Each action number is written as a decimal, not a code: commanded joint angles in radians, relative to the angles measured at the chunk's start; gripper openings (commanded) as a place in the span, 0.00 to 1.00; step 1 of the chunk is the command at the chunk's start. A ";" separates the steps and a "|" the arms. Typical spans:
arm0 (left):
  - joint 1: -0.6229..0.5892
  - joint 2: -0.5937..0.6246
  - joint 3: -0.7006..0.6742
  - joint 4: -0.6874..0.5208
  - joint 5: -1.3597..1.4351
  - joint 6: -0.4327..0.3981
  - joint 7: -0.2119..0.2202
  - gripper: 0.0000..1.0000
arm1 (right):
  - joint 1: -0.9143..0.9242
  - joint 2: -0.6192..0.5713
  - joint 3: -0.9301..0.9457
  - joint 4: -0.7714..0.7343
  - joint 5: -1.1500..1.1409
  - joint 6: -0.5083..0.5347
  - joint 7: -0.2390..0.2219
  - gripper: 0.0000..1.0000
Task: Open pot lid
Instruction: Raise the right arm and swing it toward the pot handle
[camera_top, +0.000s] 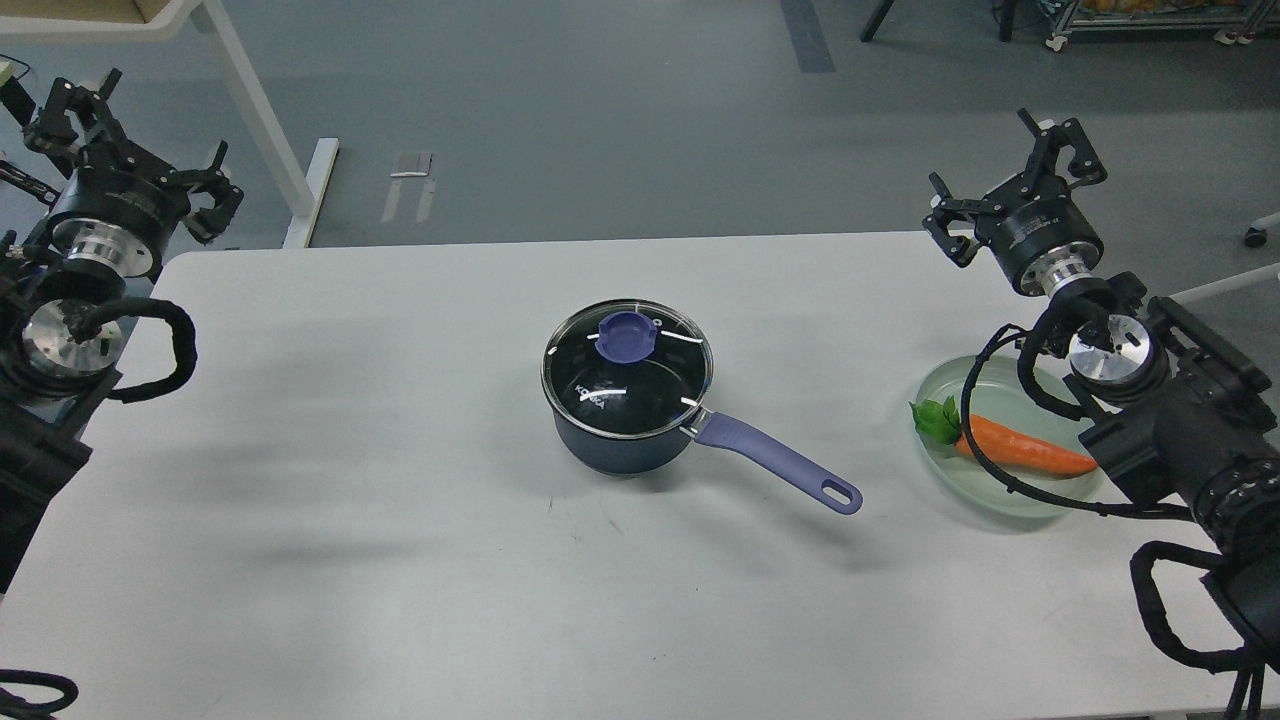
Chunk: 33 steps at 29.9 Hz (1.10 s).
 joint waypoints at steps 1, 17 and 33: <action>0.006 0.000 0.000 -0.003 0.005 -0.001 -0.004 1.00 | 0.013 -0.028 -0.044 0.004 -0.003 0.000 -0.008 1.00; 0.025 0.026 0.014 -0.044 0.016 -0.002 0.023 0.99 | 0.217 -0.272 -0.451 0.260 -0.127 -0.040 -0.003 1.00; -0.012 0.052 0.071 -0.055 0.121 0.030 0.023 0.99 | 0.479 -0.473 -0.859 0.987 -0.939 -0.162 0.001 1.00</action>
